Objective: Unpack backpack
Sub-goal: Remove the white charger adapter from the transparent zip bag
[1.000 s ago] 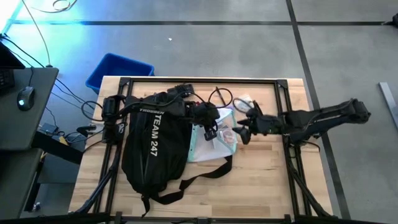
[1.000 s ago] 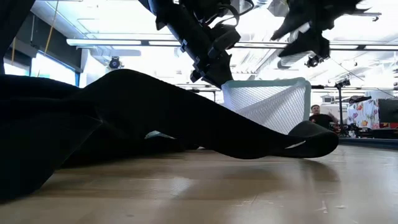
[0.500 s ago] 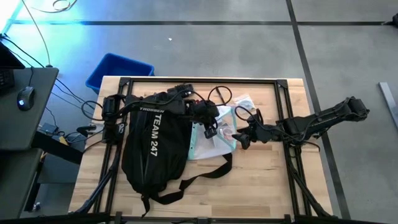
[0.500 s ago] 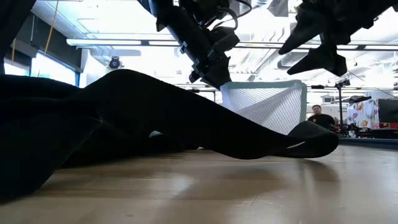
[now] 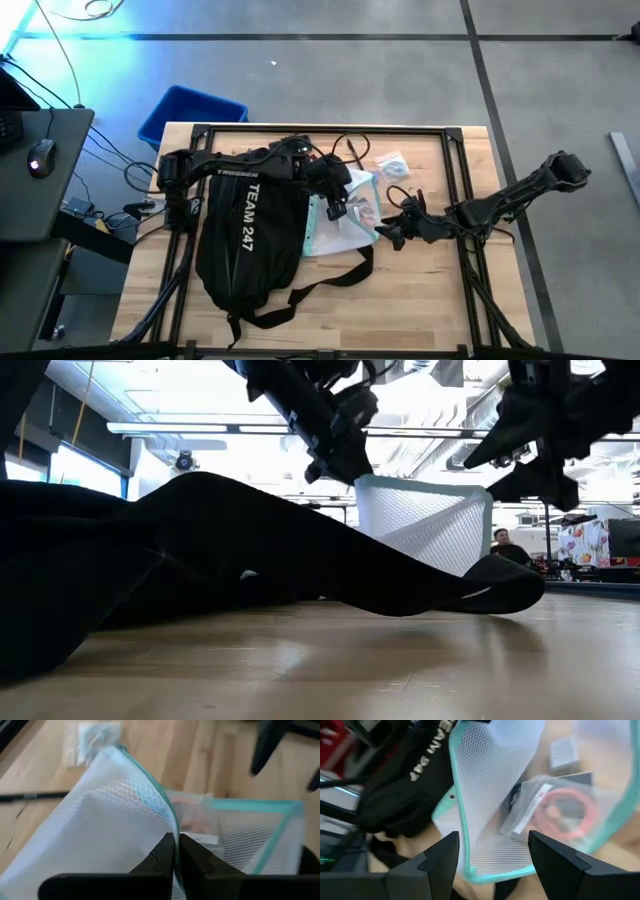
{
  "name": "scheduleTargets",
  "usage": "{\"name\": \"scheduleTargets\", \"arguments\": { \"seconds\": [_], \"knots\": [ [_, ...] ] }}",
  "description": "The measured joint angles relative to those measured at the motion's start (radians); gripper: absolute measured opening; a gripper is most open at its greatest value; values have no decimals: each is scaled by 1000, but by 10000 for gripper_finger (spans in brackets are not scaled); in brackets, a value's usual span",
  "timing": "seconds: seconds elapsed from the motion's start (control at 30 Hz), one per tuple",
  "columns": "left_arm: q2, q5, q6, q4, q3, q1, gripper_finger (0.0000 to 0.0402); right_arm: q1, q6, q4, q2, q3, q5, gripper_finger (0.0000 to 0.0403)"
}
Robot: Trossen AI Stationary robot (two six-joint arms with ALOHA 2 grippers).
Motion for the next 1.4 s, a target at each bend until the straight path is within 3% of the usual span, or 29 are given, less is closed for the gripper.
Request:
{"name": "scheduleTargets", "arguments": {
  "seconds": [0.1, 0.4, 0.8, 0.97, 1.13, 1.4],
  "knots": [
    [-9, 32, 19, -1, 0, -1, 0, 0, -45, 89, 0, -39, 1, 220],
    [-8, 48, 11, -72, 0, -2, 0, -38, -176, 77, 0, -40, 57, 220],
    [-9, 48, 11, -117, 0, -4, 0, -165, -263, 56, 15, -40, 19, 220],
    [-9, 48, 26, -152, 0, -17, 0, -231, -326, 83, 116, -40, -42, 220],
    [-9, 45, 27, -167, 0, -33, 0, -309, -424, 249, 262, -35, -91, 220],
    [-9, 31, 22, -167, 0, -35, 0, -373, -675, 272, 489, 126, -162, 220]
  ]
}}
